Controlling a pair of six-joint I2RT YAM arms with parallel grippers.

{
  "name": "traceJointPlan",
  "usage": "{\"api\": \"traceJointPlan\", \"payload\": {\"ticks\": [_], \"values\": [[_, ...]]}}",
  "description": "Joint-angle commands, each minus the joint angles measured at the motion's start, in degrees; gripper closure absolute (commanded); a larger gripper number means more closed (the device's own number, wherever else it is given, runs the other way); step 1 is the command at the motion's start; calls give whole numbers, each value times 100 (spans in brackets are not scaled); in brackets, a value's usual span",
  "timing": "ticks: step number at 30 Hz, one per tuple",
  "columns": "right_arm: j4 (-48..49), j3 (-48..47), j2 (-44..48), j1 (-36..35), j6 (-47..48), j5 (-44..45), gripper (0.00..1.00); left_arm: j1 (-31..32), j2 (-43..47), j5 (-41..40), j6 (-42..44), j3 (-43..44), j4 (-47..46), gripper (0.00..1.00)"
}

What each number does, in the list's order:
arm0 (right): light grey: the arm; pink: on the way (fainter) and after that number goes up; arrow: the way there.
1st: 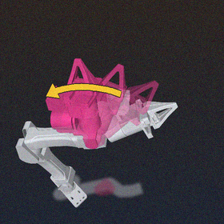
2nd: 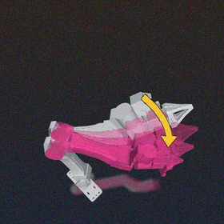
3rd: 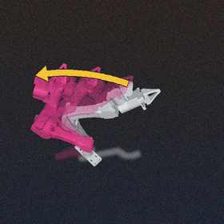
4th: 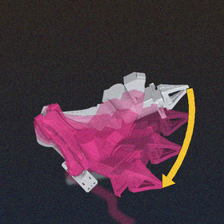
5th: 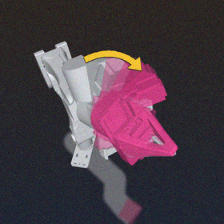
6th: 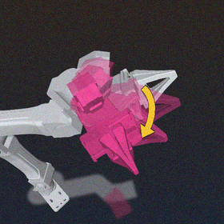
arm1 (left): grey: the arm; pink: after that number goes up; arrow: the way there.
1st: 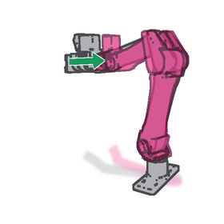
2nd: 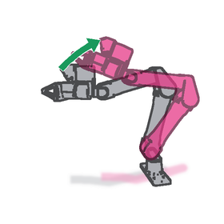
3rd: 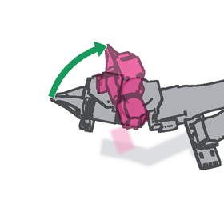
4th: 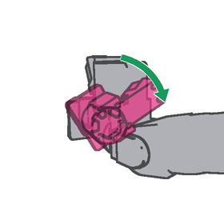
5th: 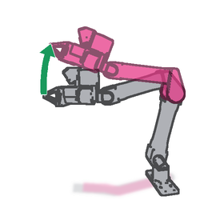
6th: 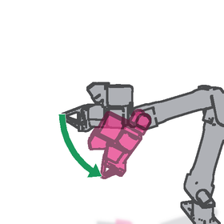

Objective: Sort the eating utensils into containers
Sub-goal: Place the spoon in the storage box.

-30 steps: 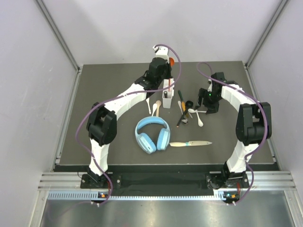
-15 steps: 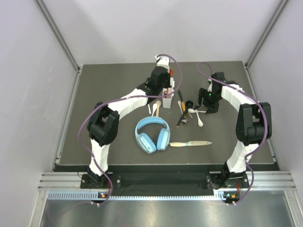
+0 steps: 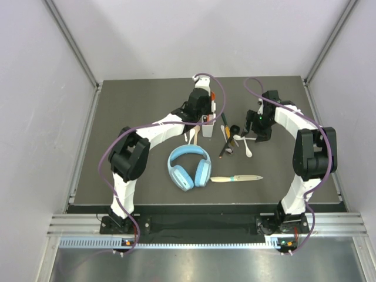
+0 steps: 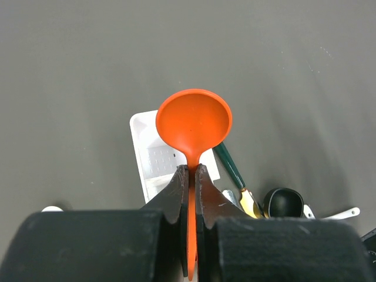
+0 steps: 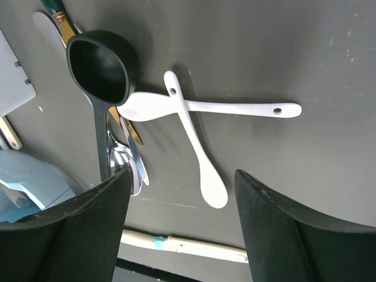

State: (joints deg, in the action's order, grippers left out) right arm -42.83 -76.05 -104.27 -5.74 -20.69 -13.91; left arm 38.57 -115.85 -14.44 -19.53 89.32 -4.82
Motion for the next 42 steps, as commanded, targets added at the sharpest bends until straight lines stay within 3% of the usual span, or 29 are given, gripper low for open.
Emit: {"api": "traceJointPlan", "payload": {"ticks": [1, 6, 13, 22, 42], "values": [[73, 20, 275, 90, -32, -85, 29, 46, 98, -94, -60, -29, -195, 98], [90, 73, 293, 99, -41, -85, 29, 54, 142, -156, -34, -46, -125, 82], [126, 108, 293, 99, -41, -85, 29, 98, 300, -253, 46, -107, -19, 69], [143, 47, 249, 90, -41, -85, 29, 98, 581, -288, 37, -301, 95, 67], [117, 152, 311, 90, -23, -24, 29, 98, 2, 143, -16, 24, -28, 70]]}}
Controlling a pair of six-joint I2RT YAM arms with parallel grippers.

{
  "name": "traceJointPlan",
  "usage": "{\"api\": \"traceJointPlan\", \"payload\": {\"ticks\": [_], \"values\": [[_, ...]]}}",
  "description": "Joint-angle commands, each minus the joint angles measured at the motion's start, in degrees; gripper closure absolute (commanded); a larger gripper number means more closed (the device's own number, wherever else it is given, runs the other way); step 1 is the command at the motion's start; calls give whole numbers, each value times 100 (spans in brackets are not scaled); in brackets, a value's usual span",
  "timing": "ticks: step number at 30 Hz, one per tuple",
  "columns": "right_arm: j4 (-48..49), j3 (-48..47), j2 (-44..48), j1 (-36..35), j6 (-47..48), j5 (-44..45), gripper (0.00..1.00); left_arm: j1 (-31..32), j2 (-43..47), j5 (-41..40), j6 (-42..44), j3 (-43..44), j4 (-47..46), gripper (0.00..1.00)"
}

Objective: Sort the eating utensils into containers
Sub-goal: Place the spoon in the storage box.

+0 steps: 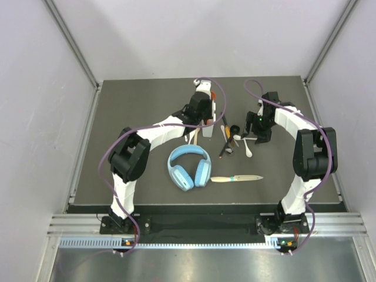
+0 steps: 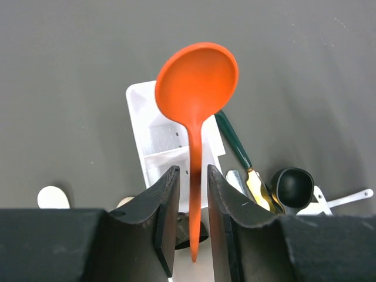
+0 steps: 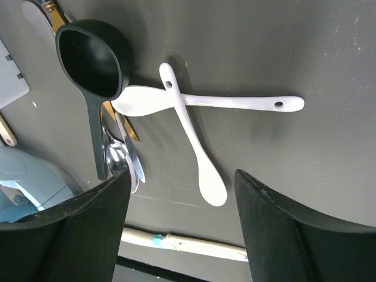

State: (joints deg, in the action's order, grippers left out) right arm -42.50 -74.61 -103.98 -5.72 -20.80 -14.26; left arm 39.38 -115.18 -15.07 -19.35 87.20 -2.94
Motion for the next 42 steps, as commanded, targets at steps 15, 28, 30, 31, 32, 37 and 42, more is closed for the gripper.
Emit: {"api": "traceJointPlan", "payload": {"ticks": [15, 28, 30, 31, 32, 37, 42], "values": [[102, -36, 265, 88, -3, -6, 29, 26, 21, 304, -121, 123, -532, 100], [321, -133, 370, 79, 23, 82, 29, 26, 425, 198, 46, -440, -1182, 100], [400, -54, 405, 88, 14, 73, 29, 35, 469, 101, 81, -676, -1418, 100], [427, -19, 449, 79, 6, 64, 29, 26, 548, 66, 64, -800, -1542, 100], [479, 16, 475, 79, 5, 55, 29, 35, 601, -39, 20, -914, -1673, 100], [611, 289, 703, 79, -3, 46, 29, 158, 839, -435, 116, -1398, -2228, 100], [638, 351, 827, 79, -12, 38, 29, 219, 813, -435, 107, -1548, -2501, 100]]}}
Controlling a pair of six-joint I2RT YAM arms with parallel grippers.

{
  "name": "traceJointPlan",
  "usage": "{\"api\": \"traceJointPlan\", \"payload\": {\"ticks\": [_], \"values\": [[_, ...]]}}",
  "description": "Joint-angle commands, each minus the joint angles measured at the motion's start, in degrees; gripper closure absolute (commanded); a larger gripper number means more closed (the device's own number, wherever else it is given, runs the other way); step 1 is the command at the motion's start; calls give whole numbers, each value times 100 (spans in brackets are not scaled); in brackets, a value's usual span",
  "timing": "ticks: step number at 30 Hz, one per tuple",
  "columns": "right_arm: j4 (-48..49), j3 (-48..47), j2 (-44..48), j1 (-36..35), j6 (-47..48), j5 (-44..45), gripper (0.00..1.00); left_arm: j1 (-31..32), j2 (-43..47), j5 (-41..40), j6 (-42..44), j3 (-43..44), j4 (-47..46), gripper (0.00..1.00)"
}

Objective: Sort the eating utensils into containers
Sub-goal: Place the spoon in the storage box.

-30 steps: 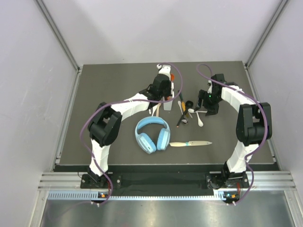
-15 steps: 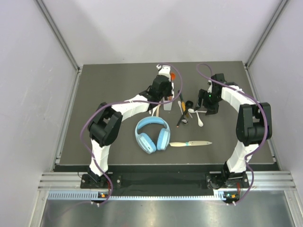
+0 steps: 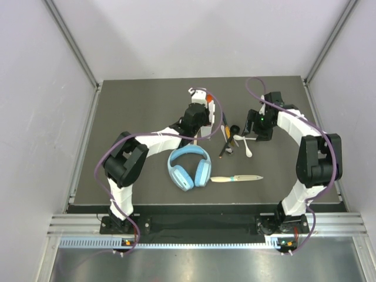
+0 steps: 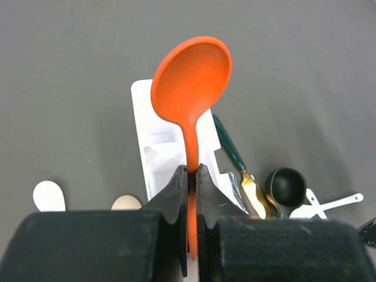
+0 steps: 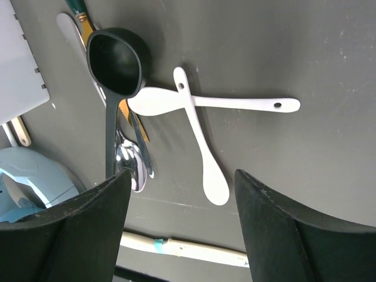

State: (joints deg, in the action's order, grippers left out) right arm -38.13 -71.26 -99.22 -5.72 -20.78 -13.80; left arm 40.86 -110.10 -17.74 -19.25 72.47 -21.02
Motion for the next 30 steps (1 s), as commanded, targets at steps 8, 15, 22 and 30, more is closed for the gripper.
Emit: {"api": "traceJointPlan", "payload": {"ticks": [8, 15, 22, 30], "values": [[253, 121, 482, 71, -14, -8, 29, 185, 244, -327, 167, -118, -1009, 100], [289, 139, 509, 44, -23, -35, 30, 282, -55, -353, 343, -74, -1229, 100], [385, 236, 579, 27, -41, -52, 29, 335, -134, -441, 465, -207, -1343, 100], [394, 227, 588, 0, -58, -123, 29, 352, -239, -502, 457, -321, -1344, 100]]}}
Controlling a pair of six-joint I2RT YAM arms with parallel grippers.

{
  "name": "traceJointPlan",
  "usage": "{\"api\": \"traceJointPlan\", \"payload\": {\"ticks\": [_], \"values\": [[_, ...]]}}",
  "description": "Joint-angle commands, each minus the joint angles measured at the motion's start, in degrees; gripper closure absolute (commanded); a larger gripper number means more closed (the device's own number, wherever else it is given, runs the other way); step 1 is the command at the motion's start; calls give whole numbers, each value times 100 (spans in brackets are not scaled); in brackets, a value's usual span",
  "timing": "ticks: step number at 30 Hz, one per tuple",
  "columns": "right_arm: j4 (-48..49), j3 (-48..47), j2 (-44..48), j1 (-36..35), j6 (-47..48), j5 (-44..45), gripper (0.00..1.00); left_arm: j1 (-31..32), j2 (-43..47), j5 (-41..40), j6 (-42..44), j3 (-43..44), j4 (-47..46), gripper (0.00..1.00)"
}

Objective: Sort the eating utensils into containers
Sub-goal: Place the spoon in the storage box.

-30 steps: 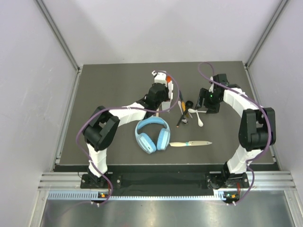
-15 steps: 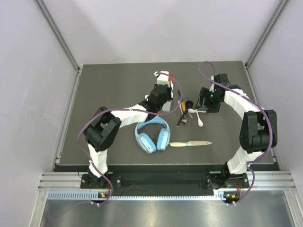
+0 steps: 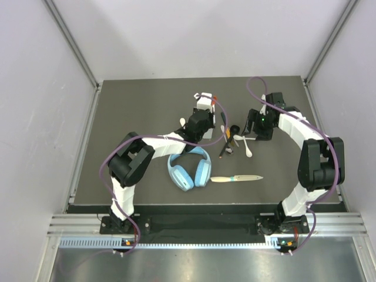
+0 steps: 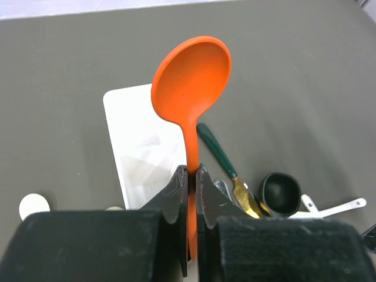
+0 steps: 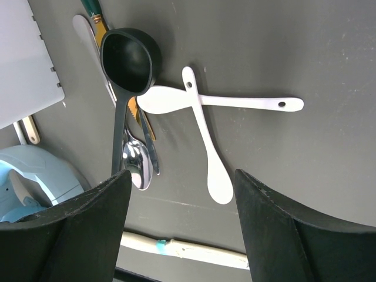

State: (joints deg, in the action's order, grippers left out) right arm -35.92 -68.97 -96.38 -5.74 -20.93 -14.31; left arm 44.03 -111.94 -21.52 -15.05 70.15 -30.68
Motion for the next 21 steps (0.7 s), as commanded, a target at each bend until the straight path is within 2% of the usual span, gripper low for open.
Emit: {"api": "traceJointPlan", "payload": {"ticks": [1, 4, 6, 8, 12, 21], "values": [[173, 6, 304, 2, -43, -64, 30, 35, -56, -142, 28, -107, -360, 100], [191, 50, 330, 2, -52, -55, 30, 35, -74, -142, 2, -124, -272, 100], [208, 77, 339, -6, -52, -64, 30, 35, -30, -142, 2, -142, -237, 92], [208, 103, 330, 2, -52, -64, 29, 35, -3, -177, 11, -124, -167, 79], [252, 200, 330, -6, -60, -64, 30, 35, 84, -248, 2, -89, 35, 66], [182, 165, 321, -6, -69, -64, 29, 27, 585, -572, 151, -256, 316, 59]]}}
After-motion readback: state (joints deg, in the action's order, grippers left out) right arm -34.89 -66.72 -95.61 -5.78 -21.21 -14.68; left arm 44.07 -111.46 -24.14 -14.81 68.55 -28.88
